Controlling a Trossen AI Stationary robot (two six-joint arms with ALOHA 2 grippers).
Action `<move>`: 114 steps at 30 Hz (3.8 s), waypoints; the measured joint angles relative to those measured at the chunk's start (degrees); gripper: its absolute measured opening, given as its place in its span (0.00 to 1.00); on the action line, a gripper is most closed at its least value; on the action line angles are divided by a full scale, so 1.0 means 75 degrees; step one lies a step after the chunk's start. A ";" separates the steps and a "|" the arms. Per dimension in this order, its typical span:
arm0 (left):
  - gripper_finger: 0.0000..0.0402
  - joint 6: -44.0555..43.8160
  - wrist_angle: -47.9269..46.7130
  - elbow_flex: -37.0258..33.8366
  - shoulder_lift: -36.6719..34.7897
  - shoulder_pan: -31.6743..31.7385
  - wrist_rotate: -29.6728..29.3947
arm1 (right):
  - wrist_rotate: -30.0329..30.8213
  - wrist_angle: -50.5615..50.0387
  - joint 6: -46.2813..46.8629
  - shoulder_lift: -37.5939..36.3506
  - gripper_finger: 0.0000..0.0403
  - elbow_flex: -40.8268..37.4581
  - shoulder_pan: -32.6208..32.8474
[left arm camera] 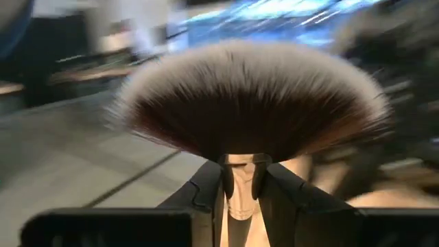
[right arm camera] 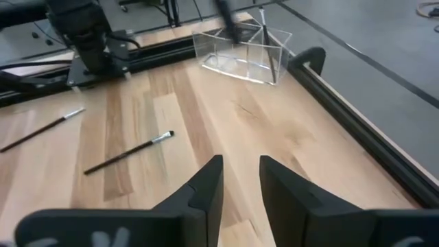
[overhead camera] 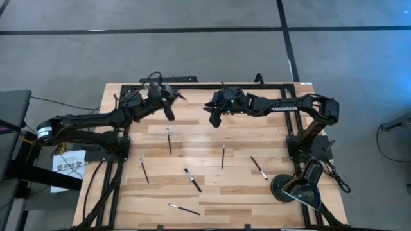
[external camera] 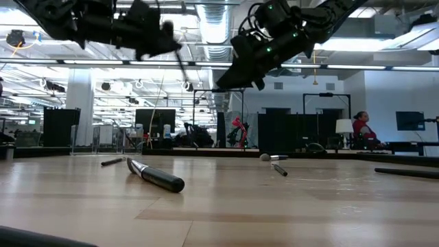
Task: Put items in baskets/containers
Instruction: Put the highlighter brush into the transparent bin, then put the eyeshadow brush into the transparent bin
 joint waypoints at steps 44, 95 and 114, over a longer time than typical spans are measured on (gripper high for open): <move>0.19 -0.1220 -0.0258 -0.2040 -0.0375 0.2180 -0.4672 | -0.0012 -0.0058 0.0117 0.0001 0.22 0.0000 0.0073; 0.53 -0.1750 -0.0602 -0.2267 -0.0652 0.2363 -0.3958 | -0.0012 -0.0178 0.0117 0.0000 0.22 0.0000 0.0072; 0.51 -0.1355 -0.0179 -0.2267 -0.2719 0.1242 -0.2960 | 0.0009 -0.0962 0.0486 0.0003 0.22 0.0003 -0.0129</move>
